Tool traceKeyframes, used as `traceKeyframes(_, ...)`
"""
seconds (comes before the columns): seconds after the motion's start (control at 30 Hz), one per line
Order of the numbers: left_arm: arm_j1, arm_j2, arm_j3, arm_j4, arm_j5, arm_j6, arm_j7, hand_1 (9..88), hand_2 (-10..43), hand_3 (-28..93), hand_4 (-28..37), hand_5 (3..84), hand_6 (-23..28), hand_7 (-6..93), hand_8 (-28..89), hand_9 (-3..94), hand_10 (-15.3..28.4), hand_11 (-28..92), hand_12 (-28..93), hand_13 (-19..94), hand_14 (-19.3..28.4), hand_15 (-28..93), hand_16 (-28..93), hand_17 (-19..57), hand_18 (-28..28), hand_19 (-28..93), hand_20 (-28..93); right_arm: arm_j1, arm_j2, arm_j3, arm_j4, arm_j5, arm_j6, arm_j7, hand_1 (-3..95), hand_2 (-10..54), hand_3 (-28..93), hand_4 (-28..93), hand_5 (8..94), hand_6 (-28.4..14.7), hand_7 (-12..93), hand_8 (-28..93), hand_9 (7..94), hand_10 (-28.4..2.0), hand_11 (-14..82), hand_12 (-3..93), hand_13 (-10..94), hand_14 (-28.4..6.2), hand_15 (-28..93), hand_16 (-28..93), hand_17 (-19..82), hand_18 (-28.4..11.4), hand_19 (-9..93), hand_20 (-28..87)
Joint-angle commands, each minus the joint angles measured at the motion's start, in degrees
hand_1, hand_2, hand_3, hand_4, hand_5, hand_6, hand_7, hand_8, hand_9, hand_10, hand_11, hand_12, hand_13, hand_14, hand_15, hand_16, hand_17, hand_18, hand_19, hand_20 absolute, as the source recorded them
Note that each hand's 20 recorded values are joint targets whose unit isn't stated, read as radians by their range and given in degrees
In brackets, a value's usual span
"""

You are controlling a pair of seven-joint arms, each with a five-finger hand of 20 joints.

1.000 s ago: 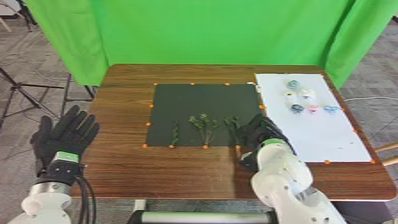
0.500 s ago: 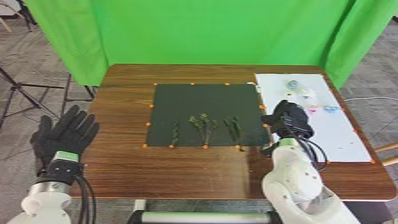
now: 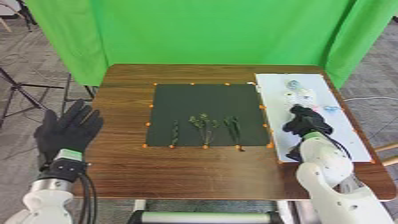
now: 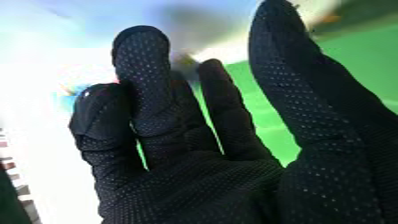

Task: Arrange flowers

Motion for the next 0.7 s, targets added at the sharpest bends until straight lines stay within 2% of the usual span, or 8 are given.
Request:
traceKeyframes(0.03,-2.9,-0.43,1.16,-0.03,1.11,-1.53,-2.29,28.0,17.0,73,-28.3,45.8,7.4,17.5,-10,41.8,14.8,28,12,32,15.7,51,-8,-4.1,13.9,39,11,0.5,0.8,0.0,-0.8,-2.0,6.9,0.9,40.8,-9.5,81,-28,36.6,-6.4,15,-11,34.0,-13.5,12.2,9.4,61,-13.6,69,22,42,-21.4,93,33)
traceKeyframes(0.23,-4.1,-0.86,1.84,0.53,1.28,-1.99,-2.97,28.1,17.0,73,-28.3,45.7,7.4,17.4,-10,41.7,14.8,28,12,32,15.7,51,-8,-4.1,13.9,39,11,2.8,1.5,-1.2,1.0,-2.4,13.2,0.9,42.6,-9.5,81,-27,46.0,-3.9,20,-13,45.4,-11.3,12.9,11.3,64,-12.5,68,22,43,-21.5,93,40)
traceKeyframes(0.37,-4.6,-1.24,2.22,0.72,0.99,-1.49,-2.89,28.1,17.0,73,-28.3,45.7,7.4,17.3,-10,41.7,14.8,28,12,32,15.7,51,-8,-4.1,13.9,39,11,5.9,1.8,-1.5,3.8,-1.1,9.5,1.3,42.9,-9.5,81,-27,46.6,-3.6,21,-14,46.3,-10.7,12.5,11.8,65,-11.9,68,22,43,-20.8,93,39)
traceKeyframes(0.4,-4.6,-0.03,2.8,0.88,0.27,-1.65,-1.75,28.1,17.0,73,-28.3,45.7,7.4,17.3,-10,41.7,14.8,27,12,32,15.7,51,-8,-4.1,13.9,39,11,7.0,2.1,-1.8,4.9,-0.2,9.0,1.5,43.0,-9.5,81,-27,45.8,-3.9,20,-14,45.4,-10.9,12.0,11.6,65,-11.8,67,22,43,-20.6,93,38)
traceKeyframes(0.57,-4.8,1.8,3.81,0.89,-0.43,-1.46,0.02,28.1,17.0,73,-28.3,45.7,7.4,17.3,-10,41.6,14.8,27,12,32,15.8,51,-8,-4.1,13.9,38,11,10.4,2.5,-3.4,8.6,2.3,6.7,2.6,43.1,-9.5,81,-28,44.3,-4.9,18,-13,43.6,-11.3,11.9,11.2,65,-11.6,66,22,42,-20.6,93,35)
traceKeyframes(0.6,-4.9,3.98,4.86,0.99,-2.28,-1.64,2.0,28.1,16.9,73,-28.3,45.6,7.4,17.3,-10,41.6,14.8,27,12,32,15.8,51,-8,-4.1,13.9,38,11,10.6,2.4,-3.5,9.1,1.8,6.3,2.5,43.2,-9.5,81,-28,44.1,-5.1,18,-13,43.5,-11.5,11.9,11.2,65,-11.5,66,22,42,-20.6,93,35)
traceKeyframes(0.63,-4.7,0.91,3.52,0.89,-0.19,-1.79,-0.5,28.1,16.9,73,-28.3,45.6,7.3,17.3,-10,41.6,14.8,27,12,32,15.7,51,-8,-4.1,13.9,38,11,11.3,2.3,-3.8,9.8,2.2,6.0,2.5,43.3,-9.5,81,-28,44.0,-5.3,18,-13,43.4,-11.5,12.0,11.2,65,-11.5,66,22,42,-20.6,93,35)
traceKeyframes(0.7,-5.2,0.55,3.69,1.2,0.02,-1.51,-1.07,28.1,16.9,73,-28.3,45.6,7.3,17.2,-10,41.6,14.8,27,12,32,15.8,51,-8,-4.1,13.9,38,11,11.9,2.2,-4.3,10.8,3.2,5.9,2.7,43.5,-9.5,81,-28,43.5,-5.6,17,-13,43.1,-11.5,11.9,11.1,65,-11.3,65,22,42,-20.5,93,34)
